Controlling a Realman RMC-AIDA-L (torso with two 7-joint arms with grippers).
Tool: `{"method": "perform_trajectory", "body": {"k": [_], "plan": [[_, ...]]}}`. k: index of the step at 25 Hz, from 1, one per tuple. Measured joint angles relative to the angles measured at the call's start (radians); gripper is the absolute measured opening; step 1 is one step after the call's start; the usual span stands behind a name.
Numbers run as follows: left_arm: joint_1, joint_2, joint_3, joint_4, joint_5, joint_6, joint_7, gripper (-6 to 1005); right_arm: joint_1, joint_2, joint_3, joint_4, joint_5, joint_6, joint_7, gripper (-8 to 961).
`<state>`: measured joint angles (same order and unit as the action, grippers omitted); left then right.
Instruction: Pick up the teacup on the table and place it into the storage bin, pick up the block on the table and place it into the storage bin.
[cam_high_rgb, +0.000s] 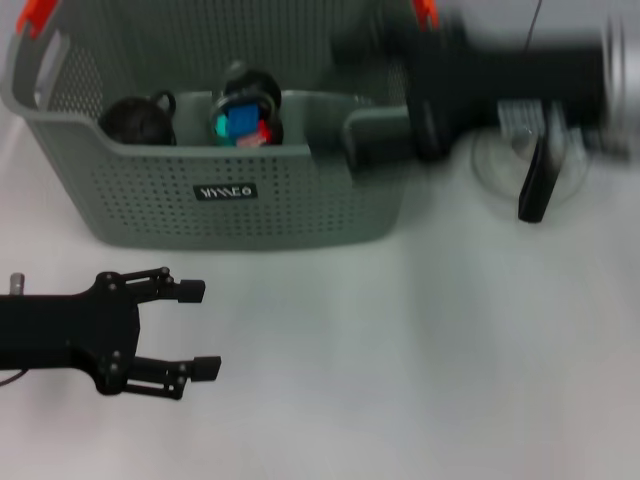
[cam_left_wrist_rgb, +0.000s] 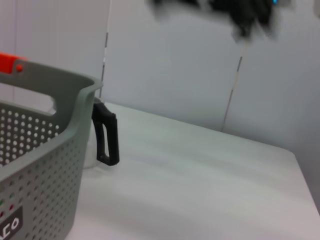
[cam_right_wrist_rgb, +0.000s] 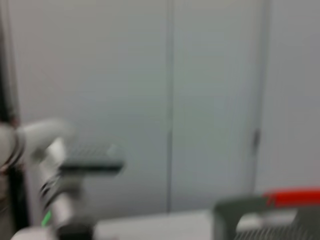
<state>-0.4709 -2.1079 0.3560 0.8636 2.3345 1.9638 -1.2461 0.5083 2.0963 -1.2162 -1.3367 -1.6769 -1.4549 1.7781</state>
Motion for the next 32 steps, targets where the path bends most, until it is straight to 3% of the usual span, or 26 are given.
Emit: {"method": "perform_trajectory", "body": {"k": [3,6,13,21,32], "plan": [[0.007,-0.002,-0.007,-0.001,0.000,-0.011,-0.002,933,-0.057,0.000,-0.003,0.134,-0.008,-0.091,-0.160,926],[0.011,-0.003,-0.020,-0.017,0.000,-0.037,-0.002,933,-0.063,0.002,-0.001,0.301,-0.020,-0.105,-0.306,925],[-0.006,-0.003,-0.018,-0.094,-0.002,-0.169,0.004,933,0.013,0.000,-0.007,0.628,-0.056,0.040,-0.545,924],[-0.024,-0.002,-0.015,-0.141,0.000,-0.207,0.028,933,0.090,0.004,-0.012,0.755,-0.104,0.151,-0.595,924],[-0.026,-0.001,-0.015,-0.159,0.011,-0.212,0.028,933,0.087,0.002,0.004,0.756,-0.093,0.159,-0.597,924]]}}
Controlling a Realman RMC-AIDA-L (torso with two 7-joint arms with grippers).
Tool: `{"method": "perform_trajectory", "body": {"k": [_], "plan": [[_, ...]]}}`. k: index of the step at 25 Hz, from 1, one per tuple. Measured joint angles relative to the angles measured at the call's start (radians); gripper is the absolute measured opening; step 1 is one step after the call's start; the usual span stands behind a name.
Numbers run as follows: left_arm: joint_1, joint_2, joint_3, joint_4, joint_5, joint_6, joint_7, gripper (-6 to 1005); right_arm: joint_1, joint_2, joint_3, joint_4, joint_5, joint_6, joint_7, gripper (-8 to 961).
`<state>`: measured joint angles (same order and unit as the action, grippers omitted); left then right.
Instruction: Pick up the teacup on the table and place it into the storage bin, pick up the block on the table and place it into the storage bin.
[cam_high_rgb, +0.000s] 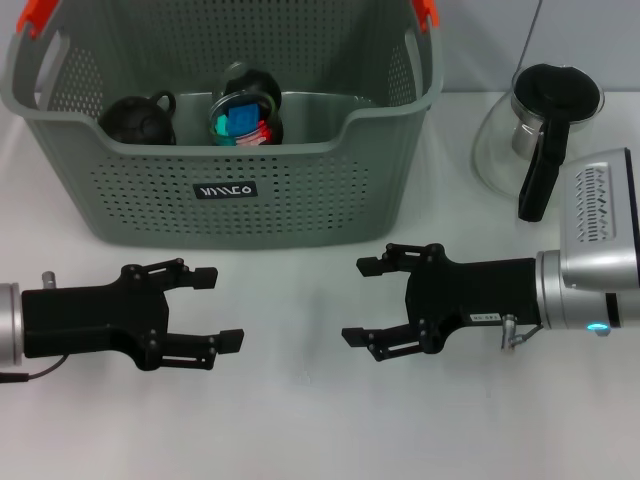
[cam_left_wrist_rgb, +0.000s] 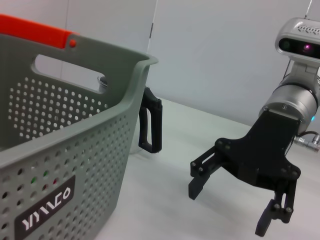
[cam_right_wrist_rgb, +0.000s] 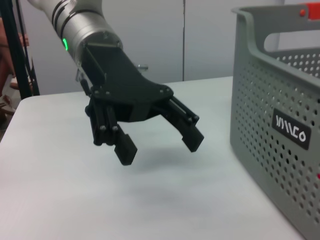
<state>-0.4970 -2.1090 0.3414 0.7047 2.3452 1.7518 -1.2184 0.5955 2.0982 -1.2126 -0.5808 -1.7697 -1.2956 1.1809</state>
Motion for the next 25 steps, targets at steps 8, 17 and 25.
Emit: {"method": "perform_trajectory", "body": {"k": [8,17,25], "plan": [[-0.002,-0.001,0.013,-0.001,0.000,-0.001,-0.006,933,0.008,-0.001,0.029,-0.005,0.003,-0.032,-0.005,924],[-0.002,-0.001,0.013,-0.001,-0.001,0.004,-0.007,933,0.009,-0.001,0.062,-0.014,0.016,-0.074,-0.018,924],[-0.002,0.000,0.013,-0.001,-0.003,0.005,-0.009,933,0.006,-0.003,0.062,-0.014,0.016,-0.070,-0.015,924]]}}
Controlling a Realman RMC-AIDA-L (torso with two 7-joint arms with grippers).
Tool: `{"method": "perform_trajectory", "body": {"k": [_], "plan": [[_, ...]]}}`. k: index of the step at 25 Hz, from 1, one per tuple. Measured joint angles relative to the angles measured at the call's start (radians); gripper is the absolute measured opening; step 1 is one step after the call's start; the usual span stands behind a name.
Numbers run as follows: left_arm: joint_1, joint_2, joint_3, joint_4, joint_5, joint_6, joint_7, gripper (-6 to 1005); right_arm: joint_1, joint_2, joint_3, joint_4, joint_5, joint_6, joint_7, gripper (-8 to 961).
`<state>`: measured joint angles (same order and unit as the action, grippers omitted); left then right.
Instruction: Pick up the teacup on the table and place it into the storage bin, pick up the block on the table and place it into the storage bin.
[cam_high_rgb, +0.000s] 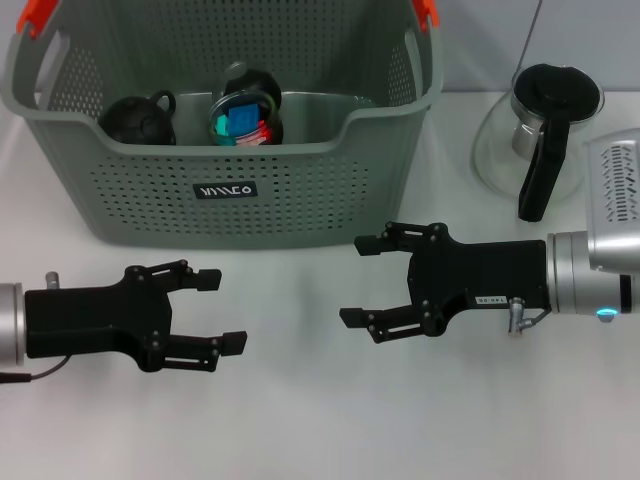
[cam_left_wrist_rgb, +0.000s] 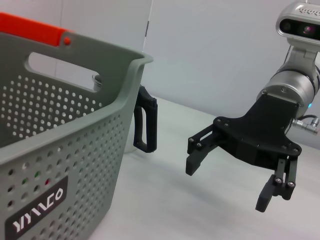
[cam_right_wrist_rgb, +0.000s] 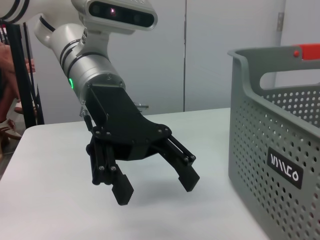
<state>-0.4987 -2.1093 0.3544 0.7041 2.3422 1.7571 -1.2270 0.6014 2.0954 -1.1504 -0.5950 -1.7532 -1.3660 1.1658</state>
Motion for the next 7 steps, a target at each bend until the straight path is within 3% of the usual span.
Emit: {"method": "perform_trajectory", "body": {"k": [7], "plan": [[-0.001,0.000,0.000,0.000,-0.001,0.001,0.000,933,-0.002,-0.001,0.000,0.001,0.000,0.005,0.005,924]]}}
